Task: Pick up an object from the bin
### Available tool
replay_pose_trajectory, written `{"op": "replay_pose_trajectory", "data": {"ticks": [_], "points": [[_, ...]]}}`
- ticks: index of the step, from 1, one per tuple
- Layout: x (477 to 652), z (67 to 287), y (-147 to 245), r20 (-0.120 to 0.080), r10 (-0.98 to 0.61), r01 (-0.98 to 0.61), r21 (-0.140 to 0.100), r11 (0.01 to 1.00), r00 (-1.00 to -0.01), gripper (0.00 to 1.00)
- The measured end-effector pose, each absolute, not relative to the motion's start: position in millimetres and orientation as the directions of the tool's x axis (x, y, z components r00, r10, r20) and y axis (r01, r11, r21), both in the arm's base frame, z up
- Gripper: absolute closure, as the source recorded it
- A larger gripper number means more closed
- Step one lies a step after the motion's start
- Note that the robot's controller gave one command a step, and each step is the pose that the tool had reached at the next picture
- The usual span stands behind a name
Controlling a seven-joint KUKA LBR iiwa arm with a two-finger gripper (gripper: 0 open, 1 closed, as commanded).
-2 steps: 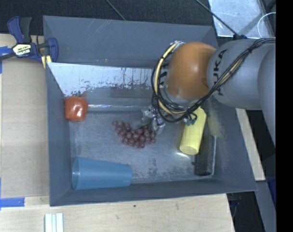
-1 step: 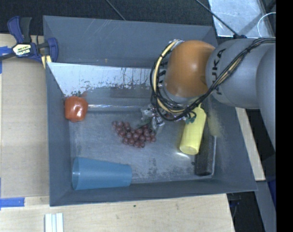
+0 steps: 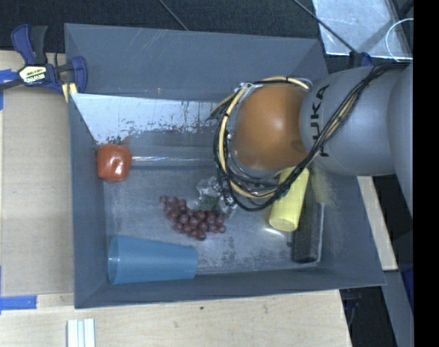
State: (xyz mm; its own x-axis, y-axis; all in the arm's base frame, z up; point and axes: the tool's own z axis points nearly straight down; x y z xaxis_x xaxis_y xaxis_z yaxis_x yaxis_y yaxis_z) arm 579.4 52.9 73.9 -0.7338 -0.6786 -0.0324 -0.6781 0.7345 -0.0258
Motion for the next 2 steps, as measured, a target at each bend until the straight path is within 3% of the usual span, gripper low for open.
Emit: {"op": "replay_pose_trajectory", "data": {"ticks": [1, 2], "points": [[624.6, 150.4, 25.5, -0.035, -0.431, -0.43, -0.015, 0.902, -0.902, 1.0], [624.6, 150.4, 25.4, -0.035, -0.43, -0.43, -0.015, 0.903, -0.902, 1.0]]}}
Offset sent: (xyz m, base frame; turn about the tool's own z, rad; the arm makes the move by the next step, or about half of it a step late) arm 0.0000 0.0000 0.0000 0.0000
